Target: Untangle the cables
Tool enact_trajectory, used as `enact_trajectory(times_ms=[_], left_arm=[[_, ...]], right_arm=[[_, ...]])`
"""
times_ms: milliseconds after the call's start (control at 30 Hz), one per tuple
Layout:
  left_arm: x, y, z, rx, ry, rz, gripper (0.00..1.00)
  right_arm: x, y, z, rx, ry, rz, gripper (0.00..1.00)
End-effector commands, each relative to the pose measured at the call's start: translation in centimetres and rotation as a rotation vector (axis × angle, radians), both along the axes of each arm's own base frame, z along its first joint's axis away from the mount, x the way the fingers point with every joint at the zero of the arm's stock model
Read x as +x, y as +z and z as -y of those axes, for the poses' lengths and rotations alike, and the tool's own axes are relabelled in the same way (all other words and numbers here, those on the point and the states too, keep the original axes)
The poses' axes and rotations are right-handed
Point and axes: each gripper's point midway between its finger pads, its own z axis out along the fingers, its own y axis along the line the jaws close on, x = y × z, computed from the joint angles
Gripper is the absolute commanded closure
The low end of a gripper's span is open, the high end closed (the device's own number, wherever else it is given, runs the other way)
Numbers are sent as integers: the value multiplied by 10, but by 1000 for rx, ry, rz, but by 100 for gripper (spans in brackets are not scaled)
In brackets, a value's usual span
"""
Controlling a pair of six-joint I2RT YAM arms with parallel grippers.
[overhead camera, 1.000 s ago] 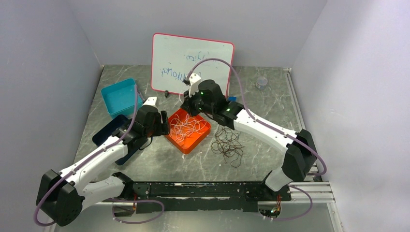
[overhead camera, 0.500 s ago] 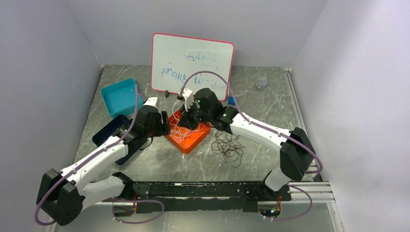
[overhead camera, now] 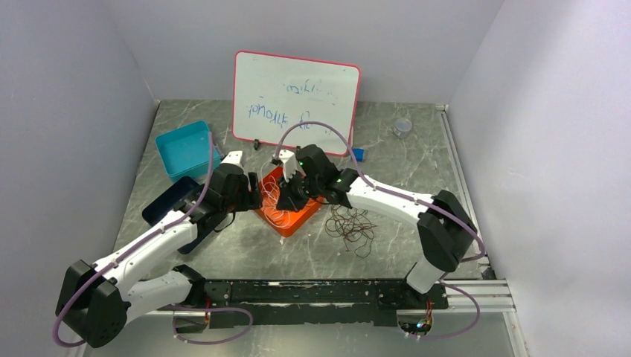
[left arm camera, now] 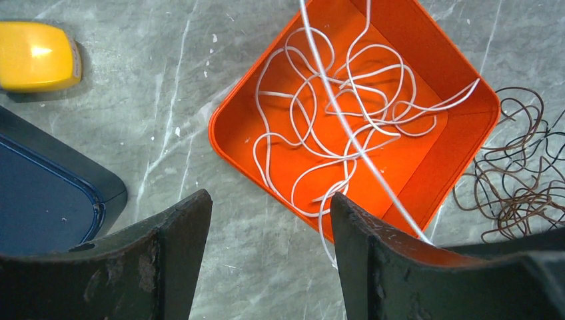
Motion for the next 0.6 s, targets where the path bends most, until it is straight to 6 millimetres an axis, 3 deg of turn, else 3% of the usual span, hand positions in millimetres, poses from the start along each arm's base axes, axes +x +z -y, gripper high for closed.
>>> enact_trajectory(times_ms=[0,367,567], left_arm=[[5,7,2,-35,9,32,30],[4,4,2,-32,7,24,30],[3,5,1,-30,8,21,30]], right_arm=[[10,-32,13,-128,-121,-58,100],[67,-37,25,-161,-437,29,100],[99,-52,28,-249,-517,111,100]])
